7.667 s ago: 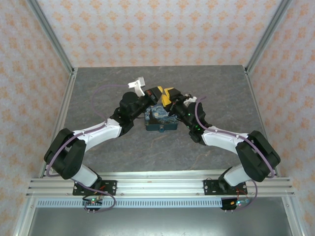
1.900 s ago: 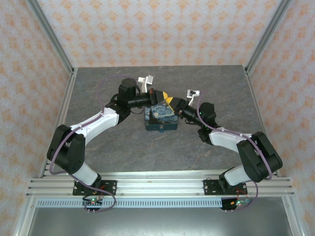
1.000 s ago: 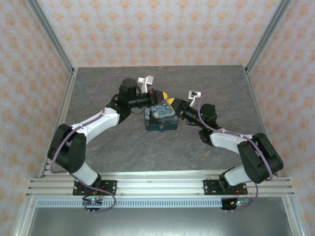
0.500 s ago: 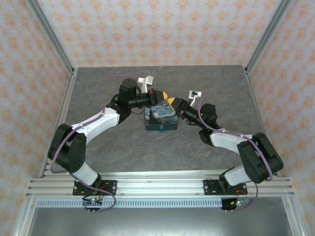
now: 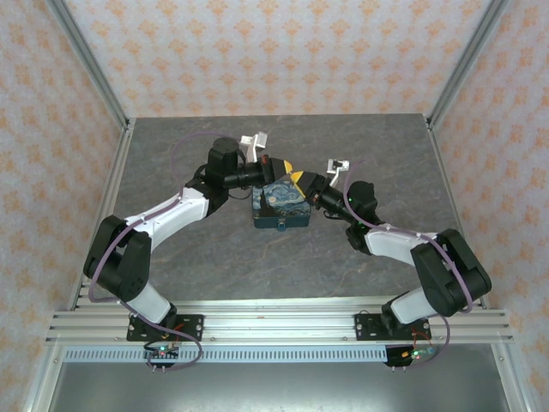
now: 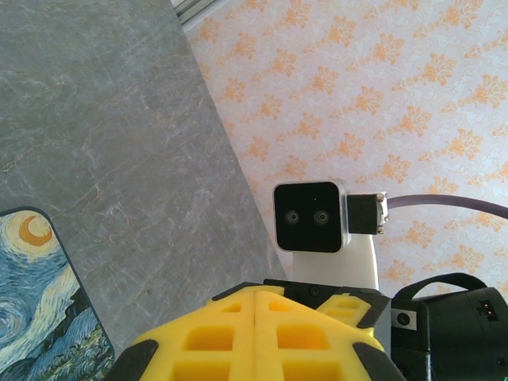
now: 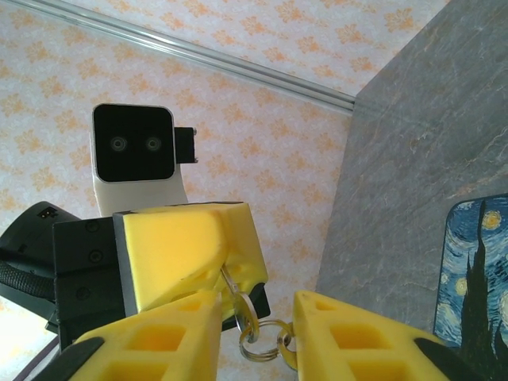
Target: Unlock a padlock with a key
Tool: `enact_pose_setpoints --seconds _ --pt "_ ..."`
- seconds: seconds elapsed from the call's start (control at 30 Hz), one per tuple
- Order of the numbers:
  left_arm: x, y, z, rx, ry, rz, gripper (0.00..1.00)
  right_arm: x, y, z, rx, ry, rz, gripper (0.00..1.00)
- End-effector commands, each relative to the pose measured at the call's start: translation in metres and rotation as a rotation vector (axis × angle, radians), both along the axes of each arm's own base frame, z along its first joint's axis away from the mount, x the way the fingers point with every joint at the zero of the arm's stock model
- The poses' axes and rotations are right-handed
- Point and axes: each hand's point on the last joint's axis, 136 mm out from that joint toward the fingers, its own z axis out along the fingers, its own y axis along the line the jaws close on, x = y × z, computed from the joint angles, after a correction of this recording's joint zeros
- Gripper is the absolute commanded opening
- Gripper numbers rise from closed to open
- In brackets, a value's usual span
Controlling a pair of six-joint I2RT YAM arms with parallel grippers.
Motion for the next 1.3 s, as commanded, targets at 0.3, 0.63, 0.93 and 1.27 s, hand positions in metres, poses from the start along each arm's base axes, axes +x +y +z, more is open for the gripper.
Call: enact_pose_setpoints --seconds 0.3,0.63,0.93,1.27 --pt "0.003 -0.002 -0.001 -0.008 -0.022 0.01 0.0 0.001 0.001 0.017 0.023 -0.071 -0.007 0.1" --pt "0.003 0.002 -0.005 0.0 -0.019 0.029 0.0 0.002 -0.008 0.013 0.018 -0.062 -0.041 0.0" --pt "0.002 0.004 -0.006 -0.005 -0.017 0.038 0.0 0.006 -0.018 0.008 0.018 -0.047 -0.08 0.0" --pt "0.005 0.009 -0.007 0.006 0.006 0.083 0.01 0.004 -0.016 0.008 0.019 -0.045 -0.061 0.0"
